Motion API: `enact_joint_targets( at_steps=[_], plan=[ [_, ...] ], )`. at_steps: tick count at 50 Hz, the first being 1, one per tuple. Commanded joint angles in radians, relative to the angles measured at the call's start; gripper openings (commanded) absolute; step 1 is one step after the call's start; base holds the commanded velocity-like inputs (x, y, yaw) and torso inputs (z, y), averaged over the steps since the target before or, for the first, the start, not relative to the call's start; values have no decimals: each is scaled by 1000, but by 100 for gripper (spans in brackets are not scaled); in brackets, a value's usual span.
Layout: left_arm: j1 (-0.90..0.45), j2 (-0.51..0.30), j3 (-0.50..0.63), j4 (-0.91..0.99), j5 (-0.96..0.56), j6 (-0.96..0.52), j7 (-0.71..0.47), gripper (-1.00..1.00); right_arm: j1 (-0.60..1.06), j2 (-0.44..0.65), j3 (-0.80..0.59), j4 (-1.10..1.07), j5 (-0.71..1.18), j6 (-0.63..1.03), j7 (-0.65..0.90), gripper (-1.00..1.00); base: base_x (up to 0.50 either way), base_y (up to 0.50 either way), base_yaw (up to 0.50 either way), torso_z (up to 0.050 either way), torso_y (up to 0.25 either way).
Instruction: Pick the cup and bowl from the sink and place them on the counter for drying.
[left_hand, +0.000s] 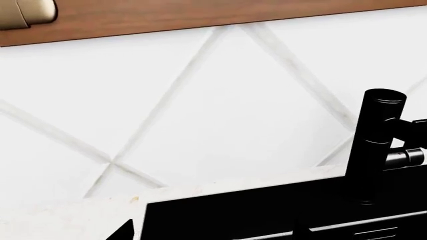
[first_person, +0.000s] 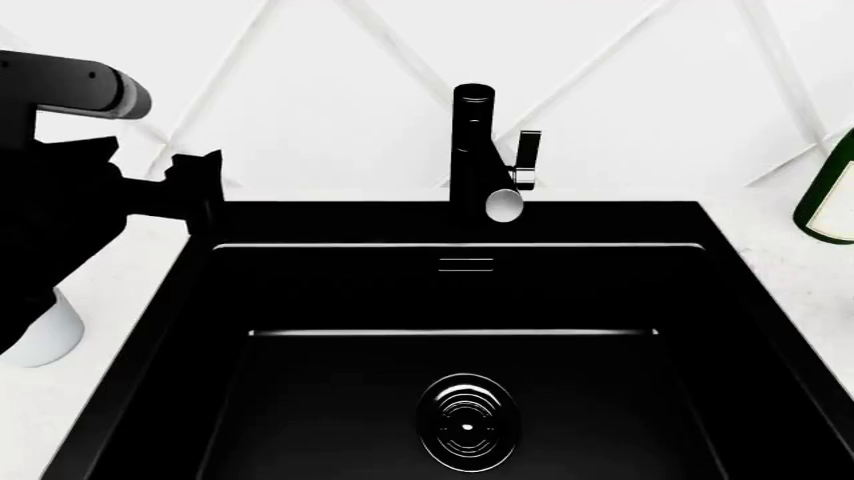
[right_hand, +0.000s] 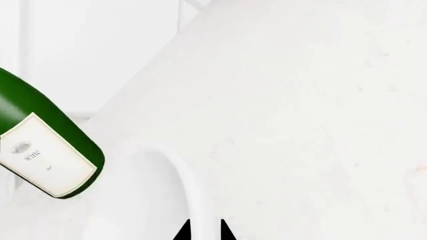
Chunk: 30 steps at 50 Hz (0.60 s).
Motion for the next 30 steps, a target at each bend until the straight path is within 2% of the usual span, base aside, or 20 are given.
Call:
enact_joint_targets(
  at_steps=[1,14,15,21,30],
  plan=[
    [-14,5,10,-3,-6,-2,-9,100,-54,-18,4,47,-32,-63,-28,-100,0,0,0,0,0],
    [-47,19,31,-20,-9,-10,-15,100,-84,-32,25,64,-36,-89,-38,-100,0,0,0,0,0],
    [-46,18,28,-20,-14,-10,-18,100,-80,-34,42,56,-33,-90,-23,100,0,0,0,0,0],
    [-48,19,33,-19,-16,-9,-19,100,-65,-15,83,5,-13,-65,9,100,0,0,0,0,0],
    [-29,15,31,-30,-14,5,2,100,-31,-13,53,-49,-29,-75,42,100,0,0,0,0,0]
  ],
)
